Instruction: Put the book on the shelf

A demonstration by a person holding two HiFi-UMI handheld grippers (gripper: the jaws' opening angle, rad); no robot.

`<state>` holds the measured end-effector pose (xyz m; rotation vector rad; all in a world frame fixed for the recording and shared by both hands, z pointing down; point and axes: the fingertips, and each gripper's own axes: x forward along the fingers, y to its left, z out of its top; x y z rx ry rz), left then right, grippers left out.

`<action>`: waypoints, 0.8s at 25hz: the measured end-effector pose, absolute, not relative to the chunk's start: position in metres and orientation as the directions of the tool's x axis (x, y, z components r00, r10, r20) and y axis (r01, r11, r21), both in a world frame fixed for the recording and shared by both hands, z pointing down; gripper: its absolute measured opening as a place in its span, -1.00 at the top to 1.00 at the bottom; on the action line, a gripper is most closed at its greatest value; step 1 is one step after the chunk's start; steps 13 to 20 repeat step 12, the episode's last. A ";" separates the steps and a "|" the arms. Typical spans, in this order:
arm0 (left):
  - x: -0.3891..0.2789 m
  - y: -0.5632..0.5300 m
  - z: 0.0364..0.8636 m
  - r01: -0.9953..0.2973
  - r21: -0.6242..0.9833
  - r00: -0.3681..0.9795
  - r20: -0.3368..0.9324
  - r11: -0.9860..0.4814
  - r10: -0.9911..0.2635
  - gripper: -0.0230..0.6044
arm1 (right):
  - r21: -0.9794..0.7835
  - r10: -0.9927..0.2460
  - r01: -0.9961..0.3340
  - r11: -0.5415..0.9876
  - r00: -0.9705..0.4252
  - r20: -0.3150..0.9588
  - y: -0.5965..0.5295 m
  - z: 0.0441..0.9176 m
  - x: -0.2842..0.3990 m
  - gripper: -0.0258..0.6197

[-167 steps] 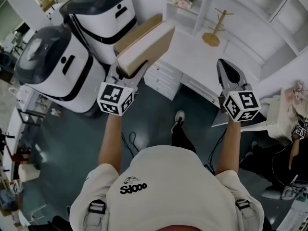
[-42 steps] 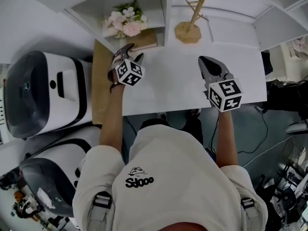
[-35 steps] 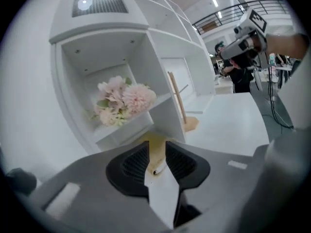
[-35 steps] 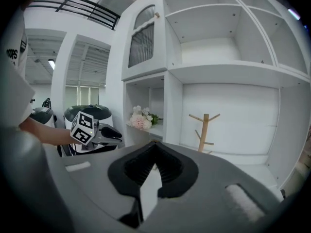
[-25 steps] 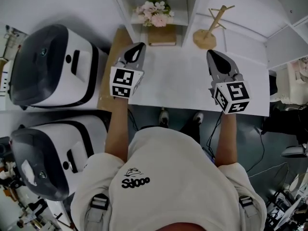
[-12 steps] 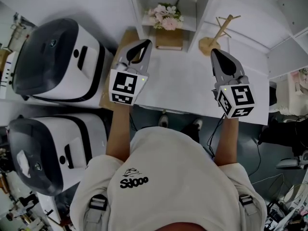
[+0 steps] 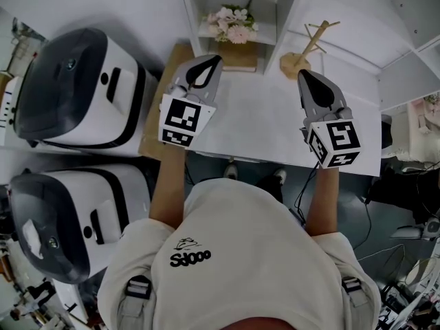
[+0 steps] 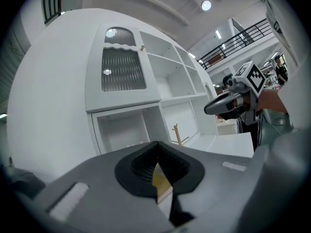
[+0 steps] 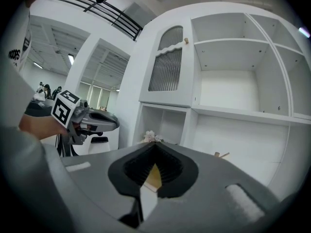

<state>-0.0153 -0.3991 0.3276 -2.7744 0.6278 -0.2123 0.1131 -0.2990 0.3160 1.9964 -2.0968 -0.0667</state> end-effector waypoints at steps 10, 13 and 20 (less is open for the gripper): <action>0.003 -0.392 0.334 -0.360 -0.294 0.912 0.088 -0.885 -0.400 0.87 | 0.212 -0.988 -0.977 0.036 -0.003 0.154 -0.290 0.317 0.125 0.92; 0.005 -0.390 0.335 -0.353 -0.291 0.915 0.091 -0.889 -0.393 0.87 | 0.210 -0.988 -0.977 0.033 0.000 0.155 -0.288 0.317 0.127 0.92; 0.005 -0.390 0.335 -0.353 -0.291 0.915 0.091 -0.889 -0.393 0.87 | 0.210 -0.988 -0.977 0.033 0.000 0.155 -0.288 0.317 0.127 0.92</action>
